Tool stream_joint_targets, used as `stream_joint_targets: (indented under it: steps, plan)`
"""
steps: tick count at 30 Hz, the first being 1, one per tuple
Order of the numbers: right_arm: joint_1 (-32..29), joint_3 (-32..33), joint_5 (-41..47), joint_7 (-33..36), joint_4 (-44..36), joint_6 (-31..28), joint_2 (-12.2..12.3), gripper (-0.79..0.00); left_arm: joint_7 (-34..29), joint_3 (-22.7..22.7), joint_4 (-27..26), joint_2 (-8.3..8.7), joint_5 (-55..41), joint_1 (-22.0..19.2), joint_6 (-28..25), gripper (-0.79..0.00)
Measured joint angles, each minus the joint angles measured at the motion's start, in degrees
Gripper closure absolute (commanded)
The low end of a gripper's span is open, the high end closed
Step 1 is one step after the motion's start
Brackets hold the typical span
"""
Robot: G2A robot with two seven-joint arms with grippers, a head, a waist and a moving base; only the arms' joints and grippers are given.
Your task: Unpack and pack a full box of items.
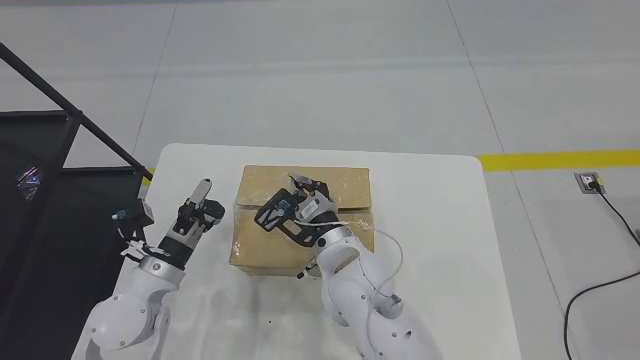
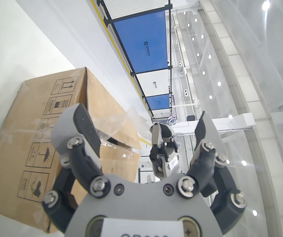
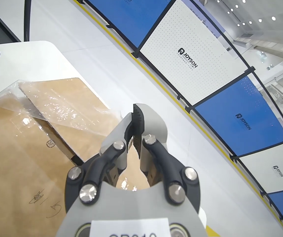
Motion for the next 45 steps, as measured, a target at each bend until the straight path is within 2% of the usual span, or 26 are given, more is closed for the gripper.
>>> stream_joint_targets:
  steps: [5, 11, 14, 15, 17, 18, 19, 23, 27, 31, 33, 34, 36, 41, 45]
  plan:
    - [-1.75, 2.09, 3.34, 0.09, -4.57, -3.23, 0.35, 0.0, -0.93, -0.22, 0.67, 0.12, -0.03, -0.46, -0.04, -0.785]
    - [-4.56, 3.54, 5.37, 3.84, -12.13, -6.76, 0.73, 0.0, -3.26, -0.82, 1.17, 0.38, -0.2, -1.23, -0.58, -0.785]
    - [-5.36, 4.36, 9.42, 6.86, -15.3, -11.52, 0.87, 0.0, -4.62, -1.26, 1.29, 0.54, -0.26, -1.5, -1.15, -0.785]
    - [-5.26, 4.65, 10.07, 8.11, -16.2, -13.49, 1.0, -0.055, -4.97, -1.44, 1.4, 0.59, -0.34, -1.6, -1.23, -0.785]
    - [-5.11, 4.54, 8.56, 10.19, -16.48, -15.45, 1.17, -0.32, -5.39, -1.67, 1.65, 0.67, -0.44, -1.79, -1.27, -0.785]
    - [-5.03, 4.23, 7.56, 11.28, -16.08, -15.89, 1.19, -0.536, -5.6, -1.8, 1.85, 0.72, -0.51, -1.91, -1.31, -0.785]
    - [-4.91, 3.92, 7.01, 11.8, -15.58, -16.26, 1.21, -0.785, -5.73, -1.88, 2.01, 0.75, -0.57, -1.99, -1.35, -0.785]
    - [-4.63, 2.21, 4.33, 11.73, -13.41, -18.0, 1.36, -0.785, -6.02, -2.17, 2.74, 0.86, -0.84, -2.09, -1.49, -0.785]
    - [-4.55, -1.21, -0.55, 10.17, -10.77, -17.11, 1.36, -0.785, -6.02, -2.53, 3.46, 0.96, -1.17, -1.9, -1.72, -0.785]
    - [-2.86, -4.9, -5.5, 10.4, -5.67, -12.3, 0.72, -0.785, -6.0, -2.7, 3.63, 1.04, -1.48, -1.75, -1.76, -0.785]
    - [-1.86, -6.66, -6.81, 10.17, -2.73, -8.36, 0.16, -0.745, -5.87, -2.8, 3.53, 1.07, -1.66, -1.6, -1.82, -0.785]
    - [-1.48, -7.27, -7.15, 10.07, -1.53, -6.63, -0.08, -0.671, -5.82, -2.84, 3.48, 1.08, -1.73, -1.52, -1.86, -0.785]
    - [-0.56, -8.49, -8.09, 9.98, 1.02, -2.78, -0.65, -0.594, -5.7, -2.95, 3.41, 1.11, -1.89, -1.29, -1.92, -0.785]
    - [0.86, -9.69, -7.25, 9.11, 4.51, 2.75, -1.74, -0.585, -5.33, -3.01, 3.52, 1.16, -2.24, -0.91, -2.07, -0.785]
    - [2.05, -10.04, -7.03, 9.78, 6.82, 4.75, -2.48, -0.536, -5.14, -2.82, 3.51, 1.19, -2.33, -0.8, -2.17, -0.785]
